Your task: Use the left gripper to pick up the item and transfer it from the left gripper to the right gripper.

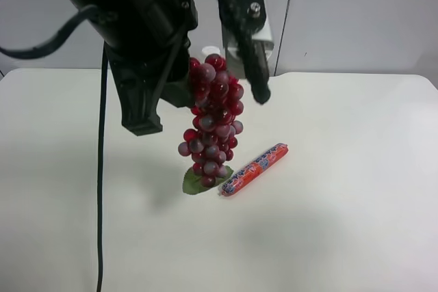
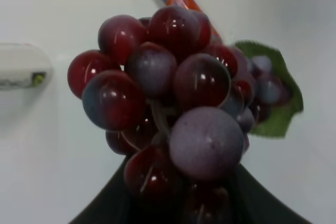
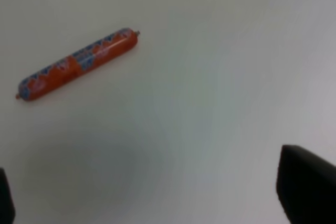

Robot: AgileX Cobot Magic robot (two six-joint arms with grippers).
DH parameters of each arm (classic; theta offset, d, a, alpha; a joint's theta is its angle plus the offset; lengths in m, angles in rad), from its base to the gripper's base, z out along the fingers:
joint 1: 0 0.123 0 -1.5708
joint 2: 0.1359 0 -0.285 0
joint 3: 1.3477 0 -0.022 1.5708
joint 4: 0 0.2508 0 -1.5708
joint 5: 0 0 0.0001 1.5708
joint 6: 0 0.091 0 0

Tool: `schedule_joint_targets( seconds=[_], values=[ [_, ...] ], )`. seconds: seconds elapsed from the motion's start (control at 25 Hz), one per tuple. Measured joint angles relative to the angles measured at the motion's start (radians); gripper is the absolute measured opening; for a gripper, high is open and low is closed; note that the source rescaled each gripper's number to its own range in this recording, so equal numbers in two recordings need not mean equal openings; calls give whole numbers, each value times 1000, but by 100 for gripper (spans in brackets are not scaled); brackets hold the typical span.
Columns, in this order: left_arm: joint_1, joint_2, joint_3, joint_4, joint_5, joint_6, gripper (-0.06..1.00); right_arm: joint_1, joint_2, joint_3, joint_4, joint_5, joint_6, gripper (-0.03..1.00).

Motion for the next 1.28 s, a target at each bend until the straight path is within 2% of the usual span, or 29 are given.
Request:
schedule_joint_targets(
  seconds=[0.16,0.36,0.52,0.76,0.88,1.04,1.28],
  values=[
    [0,0,-84,-18,16,0,0,69,111,-25,68,-92,-114,100],
    [0,0,-166,-37,31,2,0,184,242,-27,204,-261,-285,100],
    [0,0,-182,-37,33,2,0,259,346,-27,331,-384,-466,100],
    [0,0,-182,-39,39,3,0,376,498,-27,557,-519,-767,100],
    [0,0,-182,-39,39,3,0,447,569,-27,632,-585,-889,100],
    [0,0,-182,-39,39,3,0,530,652,-27,667,-693,-990,100],
    [0,0,-182,-39,39,3,0,631,749,-33,668,-829,-1021,100]
  ],
)
